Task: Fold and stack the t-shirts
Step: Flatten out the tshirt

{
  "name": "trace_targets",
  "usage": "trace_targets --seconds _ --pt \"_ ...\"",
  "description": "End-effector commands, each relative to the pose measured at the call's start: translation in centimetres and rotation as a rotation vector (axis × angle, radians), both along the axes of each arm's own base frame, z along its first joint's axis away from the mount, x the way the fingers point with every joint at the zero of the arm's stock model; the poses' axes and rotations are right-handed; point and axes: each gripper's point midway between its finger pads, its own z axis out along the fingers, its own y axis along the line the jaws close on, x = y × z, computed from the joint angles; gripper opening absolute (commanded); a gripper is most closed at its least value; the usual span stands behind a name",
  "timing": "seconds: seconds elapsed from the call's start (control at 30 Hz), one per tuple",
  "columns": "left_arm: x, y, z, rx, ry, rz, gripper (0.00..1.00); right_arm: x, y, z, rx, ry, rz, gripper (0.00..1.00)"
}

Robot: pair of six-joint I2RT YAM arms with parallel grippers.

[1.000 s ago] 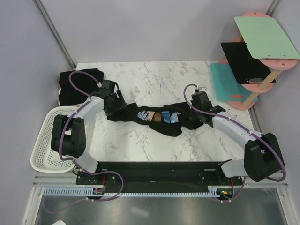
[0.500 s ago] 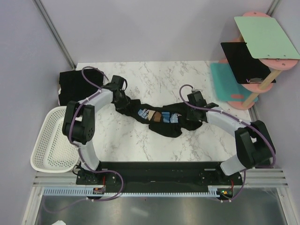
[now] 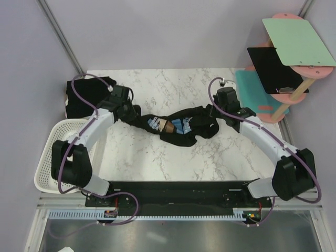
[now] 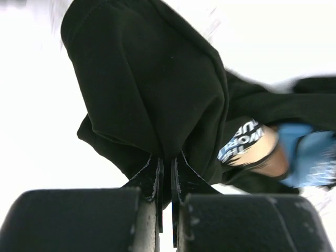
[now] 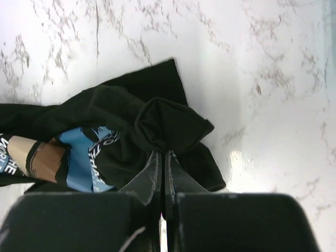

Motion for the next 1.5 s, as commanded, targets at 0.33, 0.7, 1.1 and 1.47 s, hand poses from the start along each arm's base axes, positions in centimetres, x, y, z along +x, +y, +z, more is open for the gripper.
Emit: trace_targets --seconds 0.33,0.7,1.1,1.47 --pt "-12.5 0.7 -7.7 -0.112 0.272 0.112 0.08 -14.2 -2.1 -7.5 0.118 0.276 0.014 0.00" --pt "-9.2 1.9 -1.0 -0.059 0.014 0.098 1.00 -9.0 -3.4 -2.0 -0.018 0.082 -0.002 0.89" --pt "-5.8 1.8 -6.4 0.067 0.179 0.086 1.00 4.5 1.9 -8.7 -0.004 0.165 0.112 0.81" --pt "-6.2 1.9 -7.2 0.075 0.191 0.072 1.00 6.2 1.8 -12.2 0.065 0.221 0.120 0.78"
